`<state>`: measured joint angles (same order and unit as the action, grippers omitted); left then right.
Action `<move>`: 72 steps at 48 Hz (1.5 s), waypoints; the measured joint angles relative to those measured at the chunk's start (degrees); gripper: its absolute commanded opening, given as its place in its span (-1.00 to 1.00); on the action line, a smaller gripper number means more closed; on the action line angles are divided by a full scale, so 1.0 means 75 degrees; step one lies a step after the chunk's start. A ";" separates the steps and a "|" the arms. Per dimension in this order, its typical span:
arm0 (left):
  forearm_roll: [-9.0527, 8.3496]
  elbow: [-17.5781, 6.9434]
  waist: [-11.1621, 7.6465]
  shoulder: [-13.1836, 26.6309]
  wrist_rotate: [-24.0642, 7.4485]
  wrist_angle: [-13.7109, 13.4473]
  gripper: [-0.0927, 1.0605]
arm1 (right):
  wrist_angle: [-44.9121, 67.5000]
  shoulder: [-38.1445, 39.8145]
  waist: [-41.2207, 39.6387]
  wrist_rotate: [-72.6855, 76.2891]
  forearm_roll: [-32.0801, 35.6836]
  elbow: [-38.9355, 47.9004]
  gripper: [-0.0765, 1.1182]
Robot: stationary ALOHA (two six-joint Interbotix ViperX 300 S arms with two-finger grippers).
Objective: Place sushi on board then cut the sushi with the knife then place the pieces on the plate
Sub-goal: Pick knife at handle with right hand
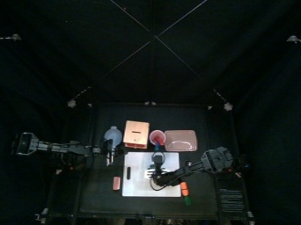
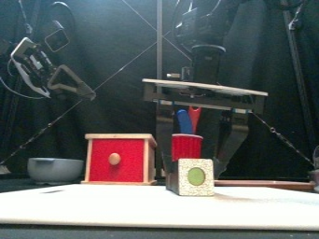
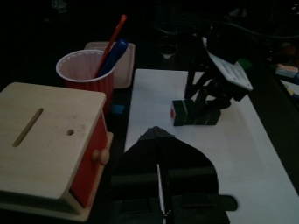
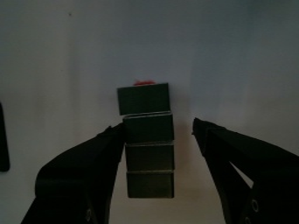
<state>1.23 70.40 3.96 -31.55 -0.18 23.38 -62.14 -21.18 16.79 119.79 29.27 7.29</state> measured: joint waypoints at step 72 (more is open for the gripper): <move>0.0855 0.0012 0.0199 -0.0188 0.0023 -0.0305 -0.88 | -0.1594 0.2648 -0.3012 -1.2773 -0.1992 -0.1266 0.67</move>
<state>7.65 70.49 5.45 -32.96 0.00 21.09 -74.09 -1.32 -5.80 23.99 14.33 -2.20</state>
